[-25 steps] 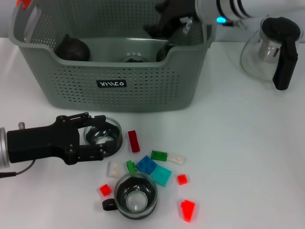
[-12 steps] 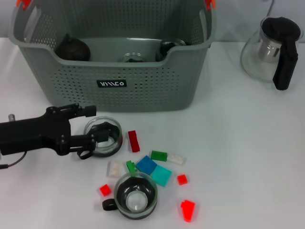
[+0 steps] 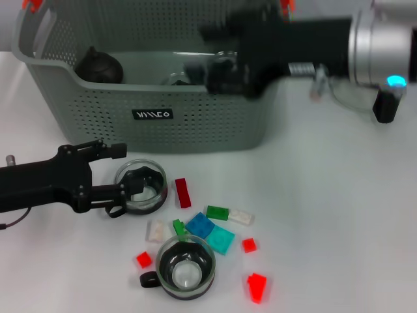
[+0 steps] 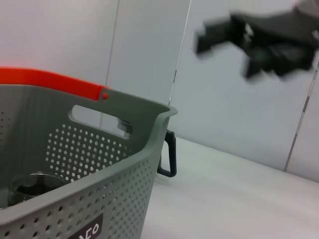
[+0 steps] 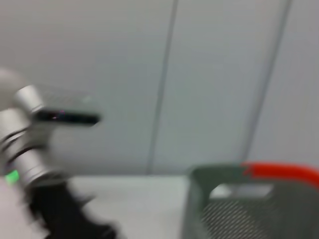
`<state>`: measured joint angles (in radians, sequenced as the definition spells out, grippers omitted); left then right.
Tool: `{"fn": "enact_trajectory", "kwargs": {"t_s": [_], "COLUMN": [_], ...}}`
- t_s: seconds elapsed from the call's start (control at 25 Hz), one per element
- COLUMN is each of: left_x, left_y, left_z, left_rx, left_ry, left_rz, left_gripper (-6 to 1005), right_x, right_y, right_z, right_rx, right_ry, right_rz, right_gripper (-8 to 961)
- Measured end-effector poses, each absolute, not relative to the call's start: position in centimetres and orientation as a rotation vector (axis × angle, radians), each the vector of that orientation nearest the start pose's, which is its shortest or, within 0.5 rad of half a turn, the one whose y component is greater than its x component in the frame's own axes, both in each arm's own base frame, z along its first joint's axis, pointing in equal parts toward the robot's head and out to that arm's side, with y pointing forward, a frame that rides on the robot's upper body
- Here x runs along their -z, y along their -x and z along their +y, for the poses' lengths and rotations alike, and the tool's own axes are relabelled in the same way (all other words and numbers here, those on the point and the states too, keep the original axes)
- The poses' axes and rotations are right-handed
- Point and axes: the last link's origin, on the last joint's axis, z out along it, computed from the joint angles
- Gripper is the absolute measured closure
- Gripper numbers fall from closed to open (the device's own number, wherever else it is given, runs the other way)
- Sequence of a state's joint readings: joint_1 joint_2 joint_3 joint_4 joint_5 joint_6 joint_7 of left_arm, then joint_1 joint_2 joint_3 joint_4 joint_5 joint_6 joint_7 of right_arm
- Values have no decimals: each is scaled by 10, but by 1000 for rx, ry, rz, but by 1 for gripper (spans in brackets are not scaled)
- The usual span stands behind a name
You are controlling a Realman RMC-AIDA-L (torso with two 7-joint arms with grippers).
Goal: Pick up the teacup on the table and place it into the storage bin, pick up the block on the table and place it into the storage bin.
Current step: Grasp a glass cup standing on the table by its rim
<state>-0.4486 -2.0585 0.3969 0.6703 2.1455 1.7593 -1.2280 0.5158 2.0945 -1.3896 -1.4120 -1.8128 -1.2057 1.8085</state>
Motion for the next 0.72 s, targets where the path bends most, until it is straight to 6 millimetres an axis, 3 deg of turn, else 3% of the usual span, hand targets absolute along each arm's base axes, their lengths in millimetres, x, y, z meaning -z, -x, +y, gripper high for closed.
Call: {"fn": "enact_trajectory", "kwargs": {"t_s": [0.28, 0.72], "left_x": [-35, -38], "left_y": [300, 301], "left_z": [292, 293], "left_rx": [720, 643], "left_ry": [2678, 2729], "left_rz": [-535, -475], "left_gripper": [172, 172], "right_x": [-4, -19], "right_y": [-116, -150], "right_z": [332, 327], "right_rx": [-496, -519], "right_ry": [2937, 3019], "right_rz": [106, 315], "right_gripper": [341, 342]}}
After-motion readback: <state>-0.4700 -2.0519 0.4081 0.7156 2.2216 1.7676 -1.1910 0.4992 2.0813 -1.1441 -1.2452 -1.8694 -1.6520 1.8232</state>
